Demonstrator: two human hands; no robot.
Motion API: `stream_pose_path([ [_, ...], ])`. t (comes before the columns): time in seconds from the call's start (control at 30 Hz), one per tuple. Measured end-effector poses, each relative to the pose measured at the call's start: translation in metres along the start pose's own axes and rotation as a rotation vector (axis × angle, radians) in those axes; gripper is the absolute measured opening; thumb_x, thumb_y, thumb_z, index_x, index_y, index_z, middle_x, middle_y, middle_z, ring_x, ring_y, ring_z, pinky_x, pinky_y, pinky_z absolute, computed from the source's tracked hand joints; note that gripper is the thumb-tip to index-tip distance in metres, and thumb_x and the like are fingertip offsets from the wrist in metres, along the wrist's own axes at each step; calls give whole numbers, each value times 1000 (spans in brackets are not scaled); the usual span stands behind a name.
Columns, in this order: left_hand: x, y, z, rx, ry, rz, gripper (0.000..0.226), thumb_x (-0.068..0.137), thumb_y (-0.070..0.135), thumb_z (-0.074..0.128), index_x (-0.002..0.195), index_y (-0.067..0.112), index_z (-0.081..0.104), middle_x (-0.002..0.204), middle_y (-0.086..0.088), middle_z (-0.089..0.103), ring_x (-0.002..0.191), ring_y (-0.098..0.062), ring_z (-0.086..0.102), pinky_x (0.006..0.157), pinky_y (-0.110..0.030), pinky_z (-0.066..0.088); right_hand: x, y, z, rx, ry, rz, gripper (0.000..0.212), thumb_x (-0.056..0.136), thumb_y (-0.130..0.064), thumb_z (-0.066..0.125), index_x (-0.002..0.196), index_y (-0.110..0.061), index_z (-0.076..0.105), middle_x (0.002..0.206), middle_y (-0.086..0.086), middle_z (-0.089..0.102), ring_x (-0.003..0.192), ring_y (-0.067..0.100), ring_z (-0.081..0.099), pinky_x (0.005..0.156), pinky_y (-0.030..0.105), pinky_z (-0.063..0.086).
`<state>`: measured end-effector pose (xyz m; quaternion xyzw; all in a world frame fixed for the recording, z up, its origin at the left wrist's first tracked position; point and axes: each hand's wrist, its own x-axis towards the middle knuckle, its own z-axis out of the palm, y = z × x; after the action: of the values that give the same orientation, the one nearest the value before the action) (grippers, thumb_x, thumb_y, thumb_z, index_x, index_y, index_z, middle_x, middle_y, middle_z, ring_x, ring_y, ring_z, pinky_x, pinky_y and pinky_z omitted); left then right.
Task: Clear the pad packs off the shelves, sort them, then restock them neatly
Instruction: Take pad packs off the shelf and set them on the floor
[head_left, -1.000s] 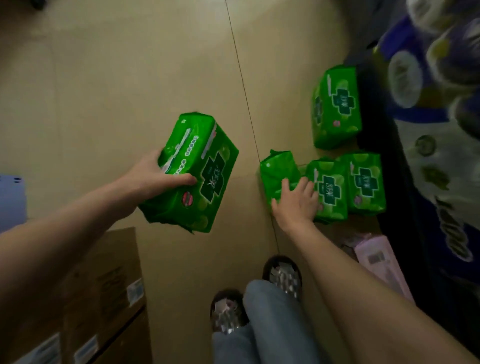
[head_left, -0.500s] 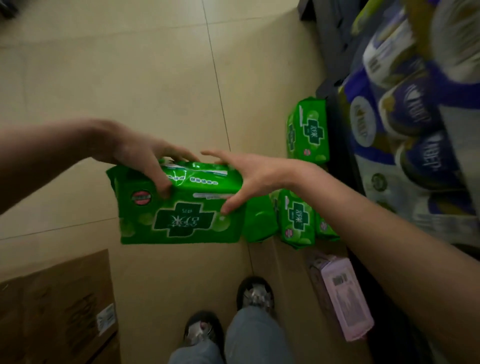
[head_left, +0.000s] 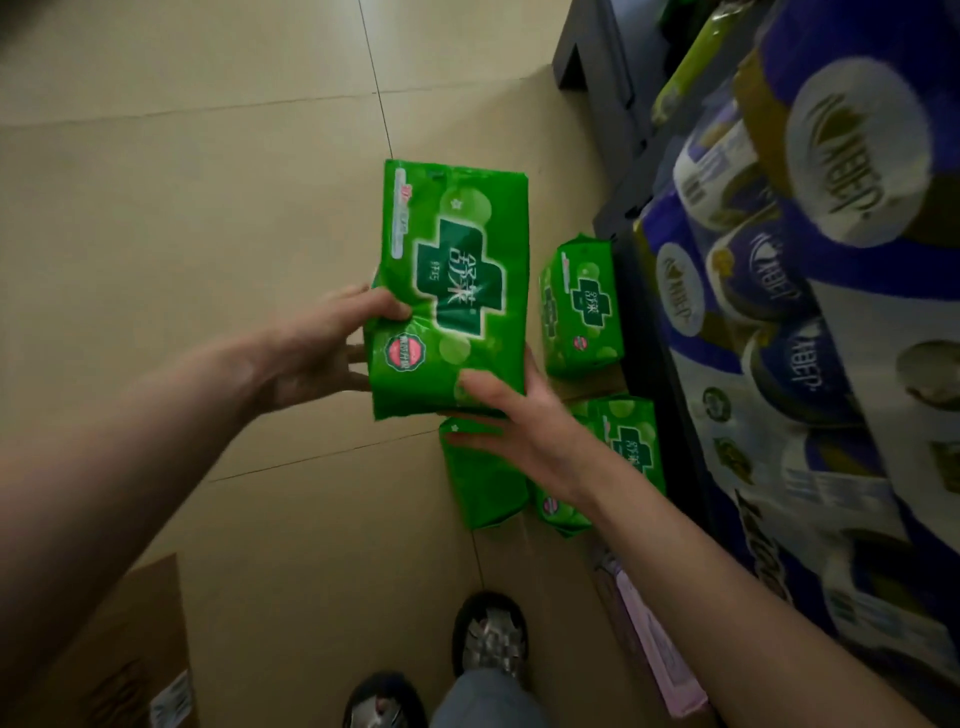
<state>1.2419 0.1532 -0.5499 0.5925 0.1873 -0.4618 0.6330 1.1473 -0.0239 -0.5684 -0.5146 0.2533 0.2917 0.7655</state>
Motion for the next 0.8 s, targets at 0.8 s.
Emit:
stream_pose_path([
  [0.8,-107,55,87,850,365,234,30,90,8,54,120,7,55,114,-13,64,101,-29,60,85,-34,45,-125,-85,-29,-1109,526,95,52,91,-28,53,140,-21,36,150,11,17,137,32,18,110,37,23],
])
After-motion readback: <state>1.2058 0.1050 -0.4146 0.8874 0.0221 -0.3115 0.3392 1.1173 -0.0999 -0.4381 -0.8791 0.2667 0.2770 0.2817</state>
